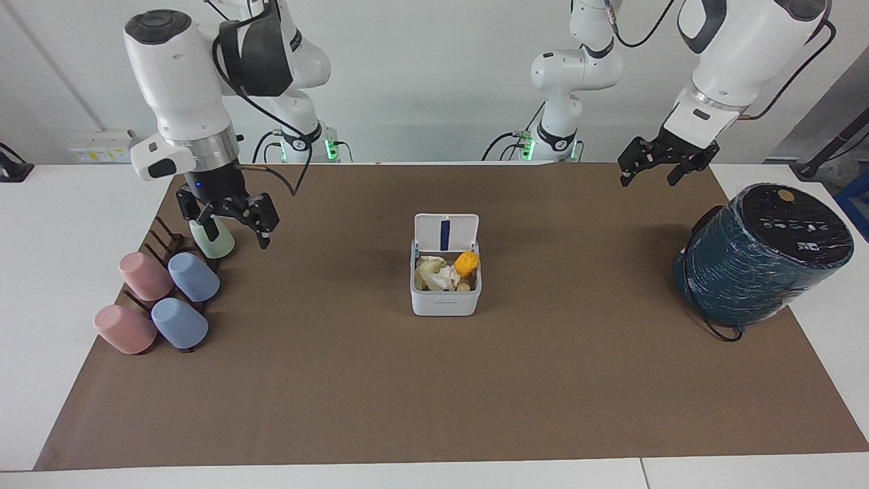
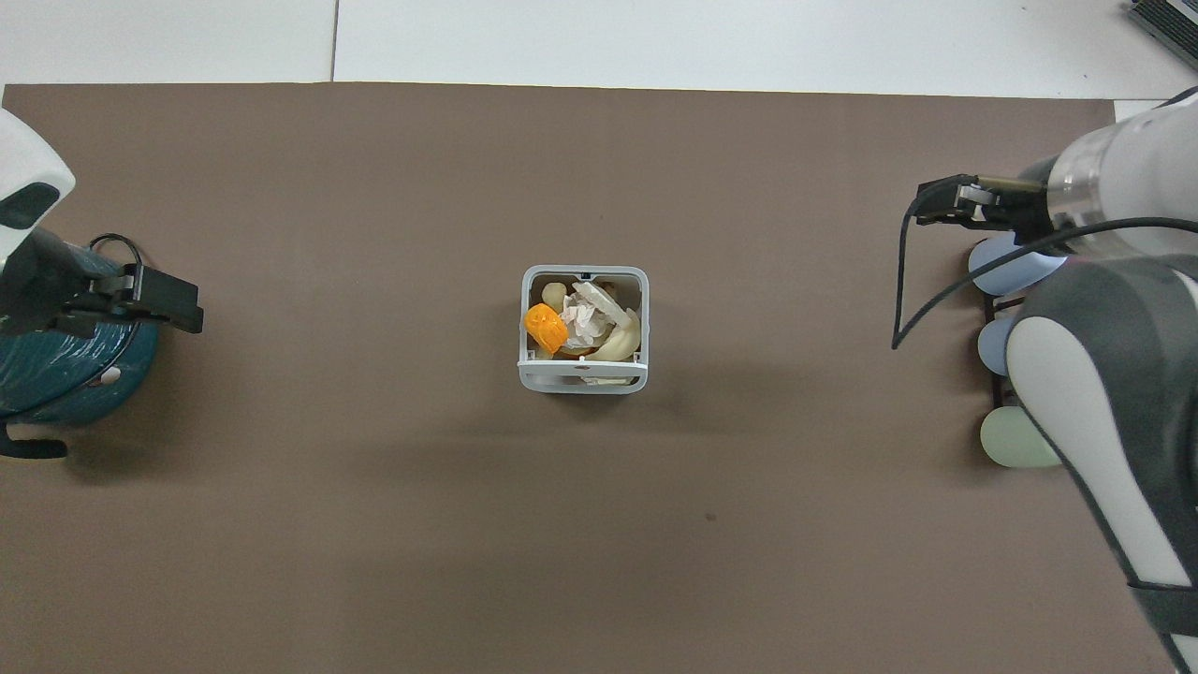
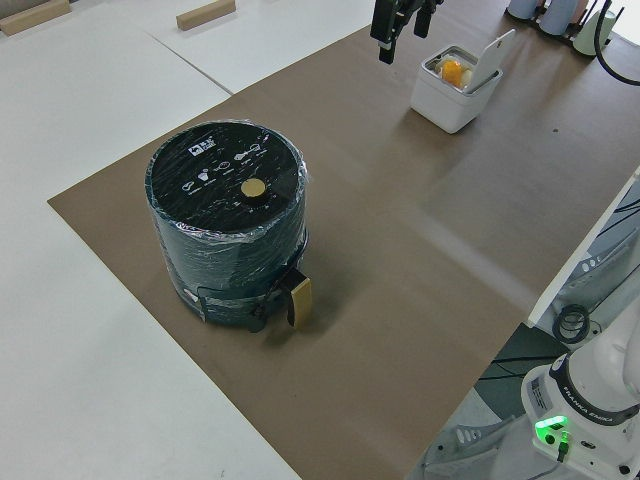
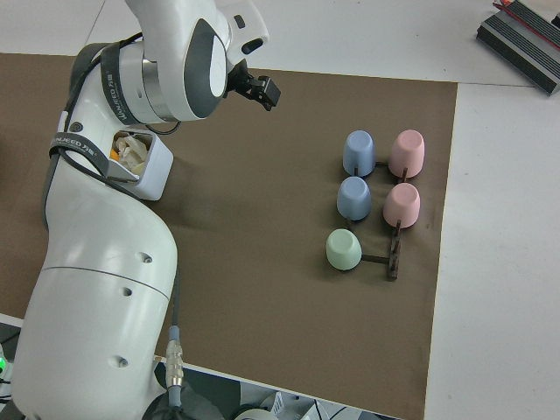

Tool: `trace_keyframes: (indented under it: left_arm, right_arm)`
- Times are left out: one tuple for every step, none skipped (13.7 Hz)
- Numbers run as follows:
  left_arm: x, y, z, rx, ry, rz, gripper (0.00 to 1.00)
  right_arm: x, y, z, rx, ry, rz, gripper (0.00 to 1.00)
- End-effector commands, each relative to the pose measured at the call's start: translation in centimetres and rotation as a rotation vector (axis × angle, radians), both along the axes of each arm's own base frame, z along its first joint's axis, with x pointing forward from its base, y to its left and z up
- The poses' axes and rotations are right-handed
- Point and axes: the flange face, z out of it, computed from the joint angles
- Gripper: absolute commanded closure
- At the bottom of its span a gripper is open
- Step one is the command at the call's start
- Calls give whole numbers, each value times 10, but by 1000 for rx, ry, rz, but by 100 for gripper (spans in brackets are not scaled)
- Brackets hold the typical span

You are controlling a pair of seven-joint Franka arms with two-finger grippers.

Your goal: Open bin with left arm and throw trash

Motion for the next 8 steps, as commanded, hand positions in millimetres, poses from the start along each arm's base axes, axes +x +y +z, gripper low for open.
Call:
trace_keyframes:
  left_arm:
    - [-4,13,2,2,-18,7,0]
    - [-4,13,3,2,-20,1,0]
    - [-4,13,3,2,-22,-14,0]
    - [-4,13,2,2,-21,-26,0]
    - [-4,12,3,8,-25,-34,0]
    - [-4,11,3,17,-25,-39,0]
    - [-4,9,3,23,-26,-45,0]
    - [-4,8,3,29,-26,-48,0]
  right_arm:
    - [-13,-30,24,-27,50,42,0]
    - [-18,-44,31,-31,75,56,0]
    - [-27,-55,41,-32,92,71,0]
    - [-37,-60,50,-29,106,80,0]
    - [-48,-68,57,-20,117,69,0]
    - [-54,-69,61,-15,124,66,0]
    - [-55,-70,56,-14,136,64,0]
    - [-57,-73,56,-11,140,58,0]
